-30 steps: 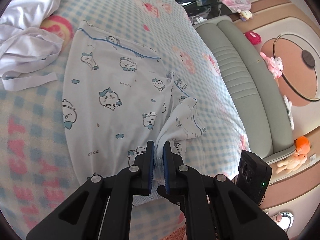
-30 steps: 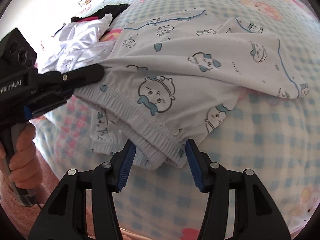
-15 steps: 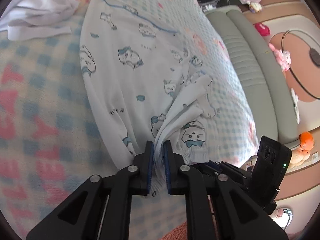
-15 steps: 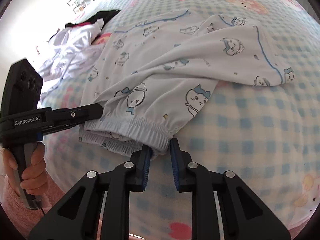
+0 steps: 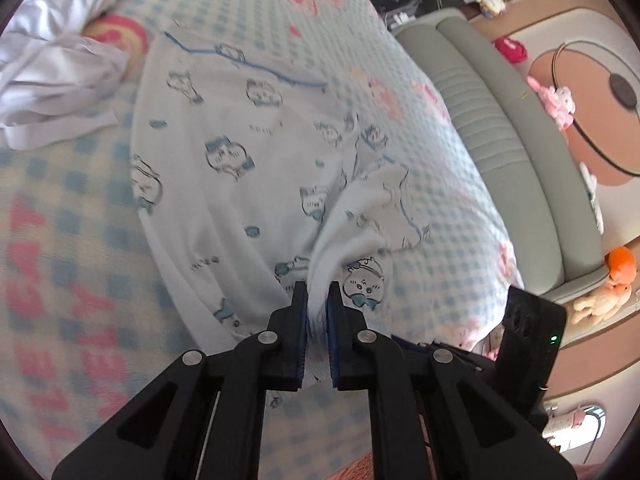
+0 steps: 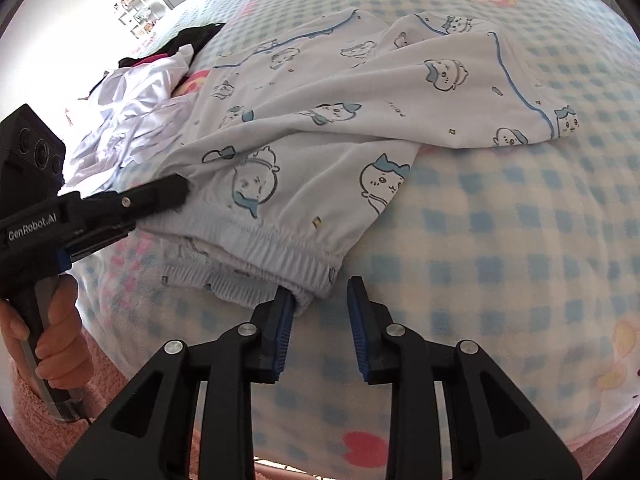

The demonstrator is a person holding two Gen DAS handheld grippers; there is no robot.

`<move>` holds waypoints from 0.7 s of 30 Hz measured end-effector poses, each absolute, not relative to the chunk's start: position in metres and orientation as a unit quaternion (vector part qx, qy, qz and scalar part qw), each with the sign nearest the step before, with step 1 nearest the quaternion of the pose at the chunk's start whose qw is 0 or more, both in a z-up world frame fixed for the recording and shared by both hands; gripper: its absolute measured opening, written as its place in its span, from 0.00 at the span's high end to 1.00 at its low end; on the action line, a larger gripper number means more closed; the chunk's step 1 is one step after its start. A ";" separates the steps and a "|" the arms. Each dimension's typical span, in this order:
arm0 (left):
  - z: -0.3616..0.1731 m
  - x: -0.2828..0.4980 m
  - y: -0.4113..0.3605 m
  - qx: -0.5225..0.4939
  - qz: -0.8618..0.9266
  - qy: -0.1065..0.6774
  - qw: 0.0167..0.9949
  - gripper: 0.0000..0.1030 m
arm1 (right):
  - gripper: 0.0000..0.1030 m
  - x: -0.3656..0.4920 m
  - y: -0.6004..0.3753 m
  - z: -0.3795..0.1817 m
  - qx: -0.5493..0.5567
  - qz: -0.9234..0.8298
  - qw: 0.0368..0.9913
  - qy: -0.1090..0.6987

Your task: Fold clothes

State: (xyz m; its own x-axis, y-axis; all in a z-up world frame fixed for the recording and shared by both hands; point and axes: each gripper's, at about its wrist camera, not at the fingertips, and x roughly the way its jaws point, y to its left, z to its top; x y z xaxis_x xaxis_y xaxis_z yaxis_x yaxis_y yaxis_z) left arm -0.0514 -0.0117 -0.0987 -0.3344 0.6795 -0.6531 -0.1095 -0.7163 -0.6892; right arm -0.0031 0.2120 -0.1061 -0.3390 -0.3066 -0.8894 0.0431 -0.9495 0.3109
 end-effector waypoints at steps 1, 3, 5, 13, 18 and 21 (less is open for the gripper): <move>-0.099 -0.049 -0.017 -0.516 0.769 -0.282 0.252 0.91 | 0.72 -0.004 0.212 -0.106 0.565 -0.810 0.110 -0.117; -0.102 -0.044 -0.027 -0.517 0.769 -0.291 0.239 0.91 | 0.71 -0.006 0.209 -0.107 0.565 -0.810 0.109 -0.114; -0.107 -0.039 -0.034 -0.519 0.766 -0.302 0.230 0.91 | 0.69 -0.007 0.207 -0.107 0.566 -0.809 0.109 -0.114; -0.141 -0.026 -0.045 -0.539 0.743 -0.336 0.213 0.91 | 0.65 -0.003 0.208 -0.111 0.576 -0.801 0.119 -0.114; -0.147 -0.029 -0.034 -0.574 0.728 -0.309 0.213 0.84 | 0.65 0.009 0.213 -0.087 0.544 -0.819 0.143 -0.114; -0.138 -0.031 -0.043 -0.561 0.736 -0.317 0.207 0.63 | 0.65 0.009 0.216 -0.069 0.525 -0.829 0.152 -0.121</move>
